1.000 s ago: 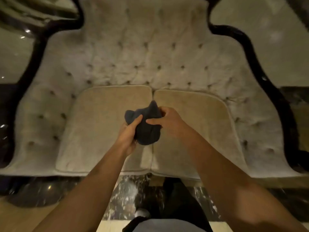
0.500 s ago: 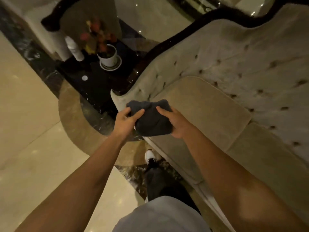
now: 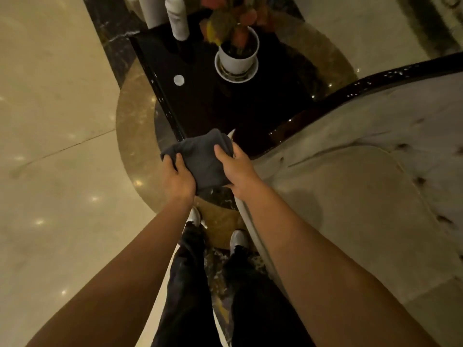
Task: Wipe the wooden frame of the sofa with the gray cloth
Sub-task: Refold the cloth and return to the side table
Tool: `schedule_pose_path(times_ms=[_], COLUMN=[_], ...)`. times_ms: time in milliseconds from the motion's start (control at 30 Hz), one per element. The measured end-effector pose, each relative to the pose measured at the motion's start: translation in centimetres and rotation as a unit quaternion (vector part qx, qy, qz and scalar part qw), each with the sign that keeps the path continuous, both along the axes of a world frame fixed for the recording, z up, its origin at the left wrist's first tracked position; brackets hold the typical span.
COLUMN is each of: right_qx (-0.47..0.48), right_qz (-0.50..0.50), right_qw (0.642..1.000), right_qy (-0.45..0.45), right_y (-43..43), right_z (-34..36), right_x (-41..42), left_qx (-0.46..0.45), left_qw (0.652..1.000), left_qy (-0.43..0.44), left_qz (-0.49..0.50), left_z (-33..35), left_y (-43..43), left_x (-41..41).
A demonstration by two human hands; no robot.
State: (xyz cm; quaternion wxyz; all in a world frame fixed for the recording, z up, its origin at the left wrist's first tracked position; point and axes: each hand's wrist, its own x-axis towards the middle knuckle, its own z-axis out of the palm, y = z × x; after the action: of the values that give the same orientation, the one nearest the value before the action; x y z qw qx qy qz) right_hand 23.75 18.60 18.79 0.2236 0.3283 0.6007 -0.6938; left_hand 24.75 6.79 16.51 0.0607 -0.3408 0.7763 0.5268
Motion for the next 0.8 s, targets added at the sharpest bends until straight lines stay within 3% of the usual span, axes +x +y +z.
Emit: schedule_pose_path(times_ms=[200, 400, 667, 800], right_qx=[0.116, 0.181, 0.230, 0.229], right_qz=[0.024, 0.033, -0.006, -0.015], right_qw=[0.992, 0.979, 0.966, 0.964], right_qy=[-0.033, -0.093, -0.115, -0.135], right_y=[-2.9, -3.4, -3.1, -3.2], right_z=[-9.8, -16.6, -21.0, -21.6], right_x=[-10.2, -18.1, -21.3, -21.3], left_qx=[0.046, 0.018, 0.121, 0.137], left_qw=[0.999, 0.996, 0.981, 0.973], left_qy=[-0.021, -0.078, -0.136, -0.171], left_qz=[0.006, -0.041, -0.064, -0.079], left_z=[-10.3, -16.9, -23.4, -23.2], left_y=[-2.7, -2.5, -2.5, -3.4], left_x=[-9.5, -15.7, -19.1, -20.3])
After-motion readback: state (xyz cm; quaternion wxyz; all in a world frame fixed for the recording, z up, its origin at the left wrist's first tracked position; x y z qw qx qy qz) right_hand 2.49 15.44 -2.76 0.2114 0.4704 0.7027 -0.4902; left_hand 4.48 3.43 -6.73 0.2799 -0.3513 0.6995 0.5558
